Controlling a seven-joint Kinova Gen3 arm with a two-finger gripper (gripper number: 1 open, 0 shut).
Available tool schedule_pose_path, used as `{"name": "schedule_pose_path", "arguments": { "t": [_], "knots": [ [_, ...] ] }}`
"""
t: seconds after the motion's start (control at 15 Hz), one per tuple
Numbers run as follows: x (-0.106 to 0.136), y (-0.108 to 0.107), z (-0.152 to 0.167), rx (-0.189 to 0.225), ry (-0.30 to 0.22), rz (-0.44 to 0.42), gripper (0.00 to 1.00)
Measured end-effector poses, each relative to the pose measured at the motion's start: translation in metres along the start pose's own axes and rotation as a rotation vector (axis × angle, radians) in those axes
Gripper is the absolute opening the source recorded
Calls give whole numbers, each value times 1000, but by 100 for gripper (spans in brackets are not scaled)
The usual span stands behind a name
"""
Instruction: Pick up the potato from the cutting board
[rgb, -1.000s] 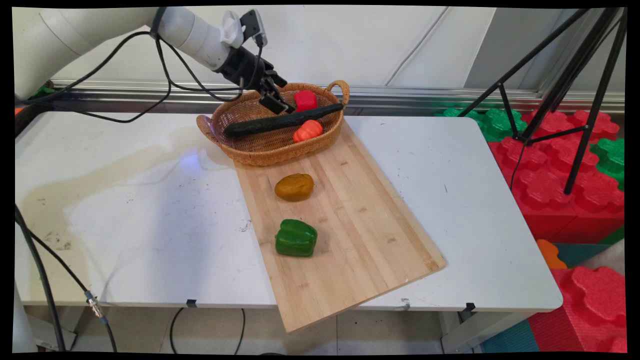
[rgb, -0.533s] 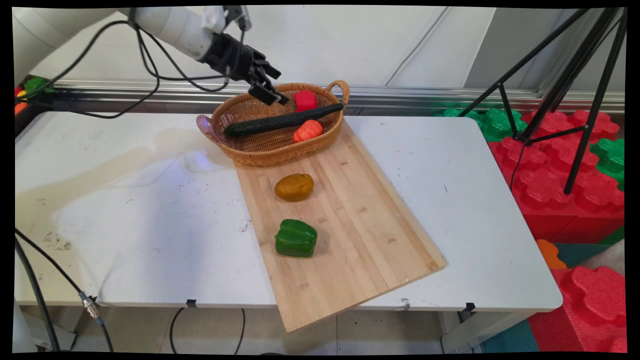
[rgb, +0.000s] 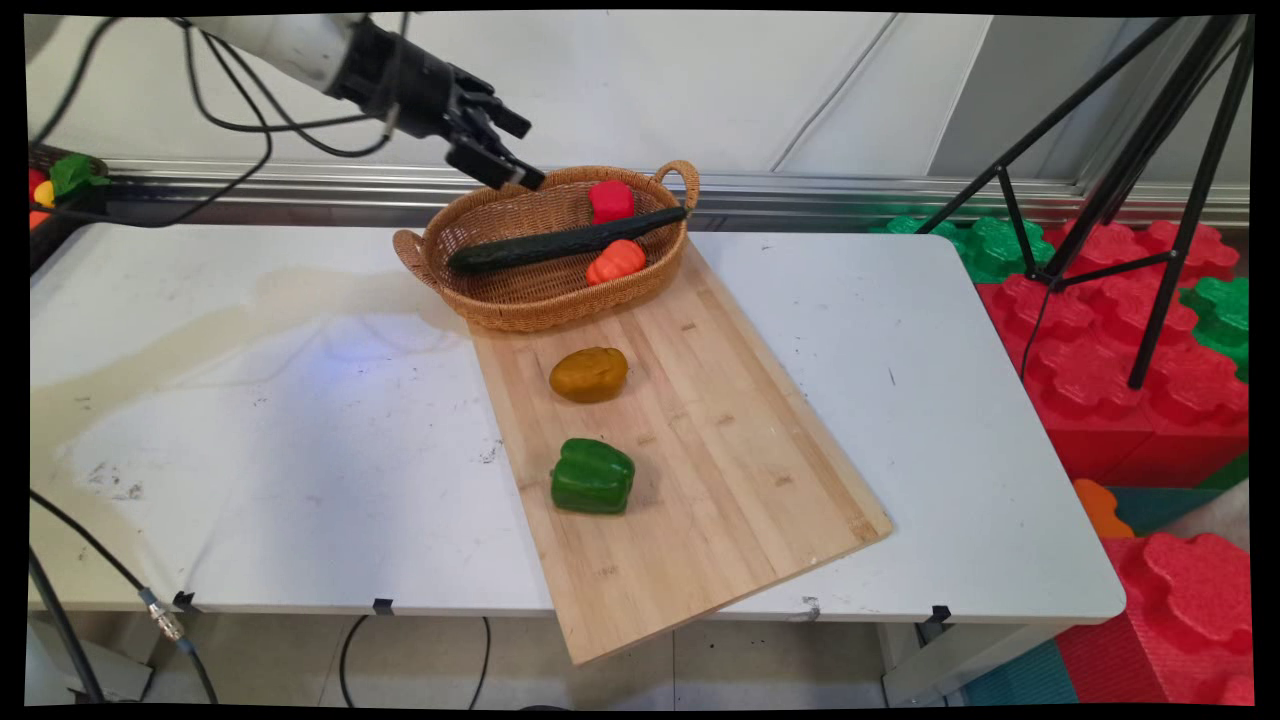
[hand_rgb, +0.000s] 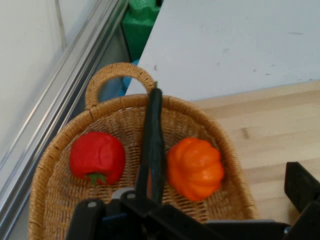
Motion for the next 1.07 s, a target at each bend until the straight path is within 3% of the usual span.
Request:
{"name": "schedule_pose_path", "arguments": {
  "t": [0.6,1.07],
  "knots": [
    [3,24,-75,-54,86,-18,100],
    [14,32,-73,-69,126,-28,100]
  ]
}}
